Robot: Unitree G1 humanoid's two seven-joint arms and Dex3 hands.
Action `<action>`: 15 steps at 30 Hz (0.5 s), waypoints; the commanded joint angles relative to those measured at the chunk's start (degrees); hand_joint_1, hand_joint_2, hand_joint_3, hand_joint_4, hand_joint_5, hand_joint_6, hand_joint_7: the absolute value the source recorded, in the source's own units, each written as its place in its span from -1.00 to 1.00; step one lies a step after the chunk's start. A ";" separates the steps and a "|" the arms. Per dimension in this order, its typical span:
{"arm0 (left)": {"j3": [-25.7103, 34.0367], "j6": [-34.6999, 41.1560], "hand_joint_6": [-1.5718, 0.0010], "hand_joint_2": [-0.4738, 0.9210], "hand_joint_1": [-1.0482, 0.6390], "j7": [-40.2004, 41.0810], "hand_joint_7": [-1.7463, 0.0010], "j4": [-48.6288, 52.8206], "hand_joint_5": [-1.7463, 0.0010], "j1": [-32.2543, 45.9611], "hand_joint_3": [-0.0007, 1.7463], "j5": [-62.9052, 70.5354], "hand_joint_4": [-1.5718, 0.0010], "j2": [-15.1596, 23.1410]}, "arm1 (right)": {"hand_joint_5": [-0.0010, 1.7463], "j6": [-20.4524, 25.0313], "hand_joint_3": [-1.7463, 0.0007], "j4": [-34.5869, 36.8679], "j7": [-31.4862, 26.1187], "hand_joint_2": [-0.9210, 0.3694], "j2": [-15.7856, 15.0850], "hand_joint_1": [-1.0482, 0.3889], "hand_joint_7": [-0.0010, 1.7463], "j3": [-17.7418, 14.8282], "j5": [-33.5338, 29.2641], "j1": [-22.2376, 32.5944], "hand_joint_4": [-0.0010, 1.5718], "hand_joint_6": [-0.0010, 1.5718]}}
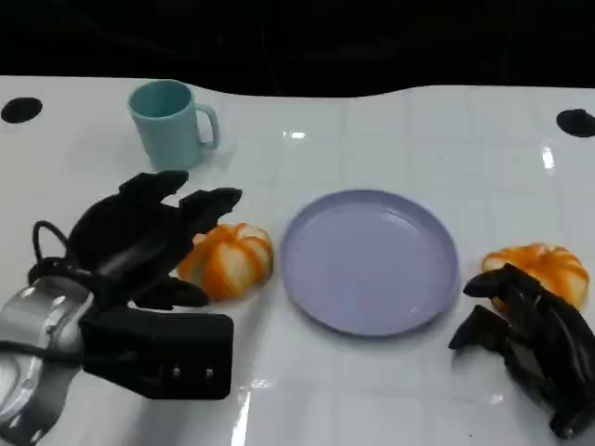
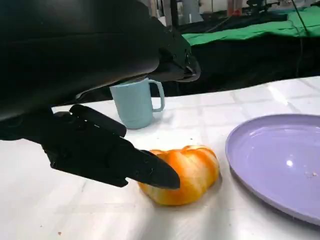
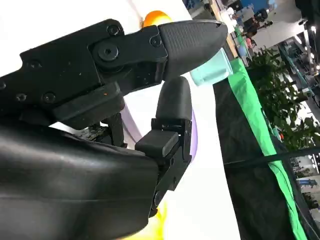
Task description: Grasp the bread from the table and place it into the plate.
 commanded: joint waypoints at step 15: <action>-9.98 0.79 0.76 0.86 -0.43 4.05 0.99 36.33 0.87 -19.76 -1.00 -1.35 0.94 -9.12 | 0.76 0.74 0.76 -0.53 1.28 -1.00 -0.59 -0.29 0.42 -0.32 0.85 1.37 -0.15 -0.24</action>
